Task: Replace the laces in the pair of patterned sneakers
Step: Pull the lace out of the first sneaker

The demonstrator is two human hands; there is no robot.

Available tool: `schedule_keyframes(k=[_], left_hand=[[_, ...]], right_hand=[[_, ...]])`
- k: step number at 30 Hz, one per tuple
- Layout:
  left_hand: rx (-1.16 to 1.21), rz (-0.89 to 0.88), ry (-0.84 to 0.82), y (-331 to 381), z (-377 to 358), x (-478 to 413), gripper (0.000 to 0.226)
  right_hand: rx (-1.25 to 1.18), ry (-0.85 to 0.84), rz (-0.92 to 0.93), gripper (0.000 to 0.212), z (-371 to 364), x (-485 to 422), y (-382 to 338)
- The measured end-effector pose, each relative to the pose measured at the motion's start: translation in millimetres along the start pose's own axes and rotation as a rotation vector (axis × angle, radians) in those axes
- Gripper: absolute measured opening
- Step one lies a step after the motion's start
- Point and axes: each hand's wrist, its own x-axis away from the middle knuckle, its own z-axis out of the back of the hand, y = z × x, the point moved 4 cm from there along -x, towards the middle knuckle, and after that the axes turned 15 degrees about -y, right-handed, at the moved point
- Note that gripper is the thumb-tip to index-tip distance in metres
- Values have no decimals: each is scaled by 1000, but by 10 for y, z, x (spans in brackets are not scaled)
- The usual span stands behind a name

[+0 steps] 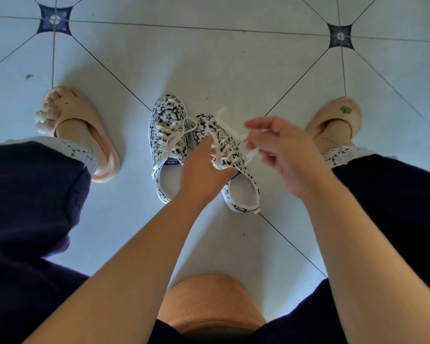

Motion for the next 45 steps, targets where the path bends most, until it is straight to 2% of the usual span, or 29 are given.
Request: schedule_keyframes(k=[2,5,8,10,12,15,18,21,26,28,30,31,33,36,38,40,45], left_hand=[[33,-190,7,196,15,10,64],[196,-239,-124,225,-16,28,67],[367,-209,-277,155,-80,92,43],[453,-181,-301,121,-83,109,27],[441,-154,-202,94,-27,97,10],[410,-83,-55,48,20,106,17],[660,44,-15,-39,1,121,20],[931,153,137,-163,102,108,18],[872,204,320,-294,226,75,35],[978,222,436,-385,267,68,34],[1065,213,432,-452,249,30,30],[1014,212,352,-455,203,-4,25],[797,232,137,-443,33,-84,14],[505,257,-24,-489,-209,-189,38],[298,232,-69,-471,-319,-239,42],[118,201,-84,-444,-393,-295,43],[-75,143,-4,-477,-405,-413,43]], right_hand=[[-13,-55,-93,20,-86,-5,162],[-56,-102,-137,18,-126,2,298],[-91,-83,-97,17,-90,17,280],[-98,-65,-70,15,-77,43,276],[-66,-92,-77,16,-97,55,304],[-69,-81,-91,20,-109,48,337],[-202,83,-29,23,54,67,275],[-391,119,7,24,239,122,215],[-623,207,83,20,413,165,213],[-732,255,138,19,470,177,239],[-770,273,173,18,513,145,269],[-724,265,156,17,513,105,285],[-437,233,6,16,477,-43,401],[173,175,-264,25,362,-252,740],[405,90,-336,30,231,-341,967],[526,23,-347,36,108,-415,1141],[755,137,-306,33,1,-498,1219]])
